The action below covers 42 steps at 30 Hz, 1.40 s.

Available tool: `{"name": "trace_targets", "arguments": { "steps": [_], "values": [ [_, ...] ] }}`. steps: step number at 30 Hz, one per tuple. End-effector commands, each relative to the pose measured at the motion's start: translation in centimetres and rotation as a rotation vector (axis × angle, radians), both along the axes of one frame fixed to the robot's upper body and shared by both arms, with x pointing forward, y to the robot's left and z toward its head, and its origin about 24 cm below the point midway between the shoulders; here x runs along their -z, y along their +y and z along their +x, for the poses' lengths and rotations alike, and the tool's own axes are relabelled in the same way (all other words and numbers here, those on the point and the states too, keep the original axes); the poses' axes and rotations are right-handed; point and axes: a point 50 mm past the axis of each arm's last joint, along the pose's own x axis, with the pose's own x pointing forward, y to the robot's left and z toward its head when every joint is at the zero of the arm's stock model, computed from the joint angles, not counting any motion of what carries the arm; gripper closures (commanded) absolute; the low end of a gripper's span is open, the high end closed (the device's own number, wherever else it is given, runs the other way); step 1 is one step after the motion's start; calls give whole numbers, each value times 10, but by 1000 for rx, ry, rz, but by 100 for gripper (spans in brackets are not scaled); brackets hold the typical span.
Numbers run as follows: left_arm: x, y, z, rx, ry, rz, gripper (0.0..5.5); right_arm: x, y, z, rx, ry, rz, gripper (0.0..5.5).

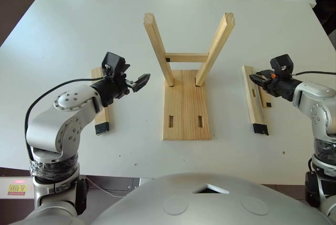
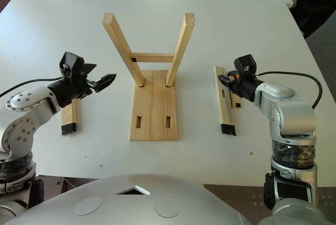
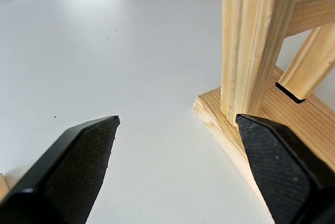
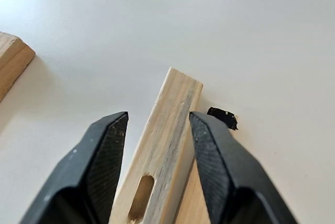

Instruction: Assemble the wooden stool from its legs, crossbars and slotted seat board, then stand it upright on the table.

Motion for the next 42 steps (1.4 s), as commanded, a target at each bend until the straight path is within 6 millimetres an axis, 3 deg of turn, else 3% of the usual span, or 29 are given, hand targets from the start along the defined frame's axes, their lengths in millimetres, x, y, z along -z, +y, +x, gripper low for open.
{"name": "trace_targets", "arguments": {
  "steps": [1, 9, 27, 34, 42],
  "values": [
    [6, 0, -3, -39, 0, 10, 137, -2, -4, -2, -12, 47, -17, 331],
    [13, -5, -9, -76, -3, -4, 137, -1, -15, -8, -49, 135, -75, 331],
    [16, -10, -4, -122, -46, -29, 137, -3, -34, 8, 5, 73, -125, 331],
    [16, -11, -5, -129, -57, -33, 137, 11, -39, -2, -29, 125, -185, 331],
    [15, -12, -5, -135, -60, -33, 137, 23, -32, -15, -90, 190, -195, 331]
  ]
}}
